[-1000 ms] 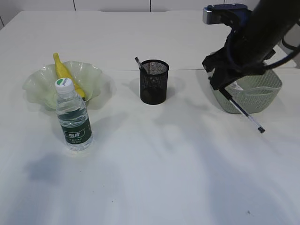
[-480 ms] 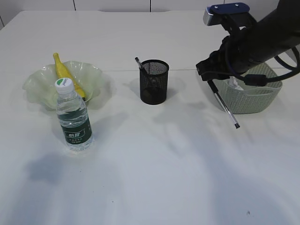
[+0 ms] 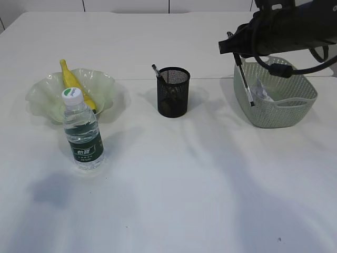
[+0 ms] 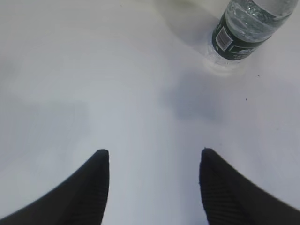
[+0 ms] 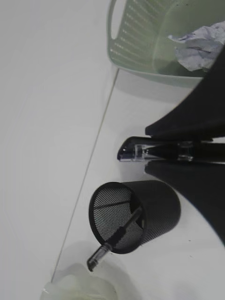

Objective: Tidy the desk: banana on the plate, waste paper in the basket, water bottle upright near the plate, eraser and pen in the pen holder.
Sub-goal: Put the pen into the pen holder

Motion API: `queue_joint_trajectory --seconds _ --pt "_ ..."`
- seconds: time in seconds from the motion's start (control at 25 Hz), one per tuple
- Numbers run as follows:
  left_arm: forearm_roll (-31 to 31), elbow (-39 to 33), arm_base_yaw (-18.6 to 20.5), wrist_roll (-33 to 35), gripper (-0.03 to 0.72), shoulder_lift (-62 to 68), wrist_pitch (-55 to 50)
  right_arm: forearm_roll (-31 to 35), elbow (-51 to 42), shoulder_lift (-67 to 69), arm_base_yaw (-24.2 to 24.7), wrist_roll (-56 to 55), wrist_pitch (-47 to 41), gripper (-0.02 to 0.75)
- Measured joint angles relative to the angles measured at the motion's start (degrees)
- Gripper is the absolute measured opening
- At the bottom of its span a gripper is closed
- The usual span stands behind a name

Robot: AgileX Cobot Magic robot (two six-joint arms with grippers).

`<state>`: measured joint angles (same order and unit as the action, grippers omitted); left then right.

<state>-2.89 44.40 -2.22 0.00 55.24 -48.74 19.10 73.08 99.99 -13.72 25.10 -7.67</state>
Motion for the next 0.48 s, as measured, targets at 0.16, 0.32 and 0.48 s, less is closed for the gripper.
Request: queue_joint_trajectory --seconds 0.16,0.32,0.48 --pt "0.00 0.00 0.00 0.00 0.425 0.00 0.00 0.10 0.00 1.32 -0.61 0.13 4.75 0.065" --pt "0.00 0.00 0.00 0.00 0.425 0.00 0.00 -0.47 0.00 2.39 -1.78 0.12 8.22 0.065" --pt "0.00 0.00 0.00 0.00 0.425 0.00 0.00 -1.58 0.00 3.03 -2.62 0.12 10.66 0.065"
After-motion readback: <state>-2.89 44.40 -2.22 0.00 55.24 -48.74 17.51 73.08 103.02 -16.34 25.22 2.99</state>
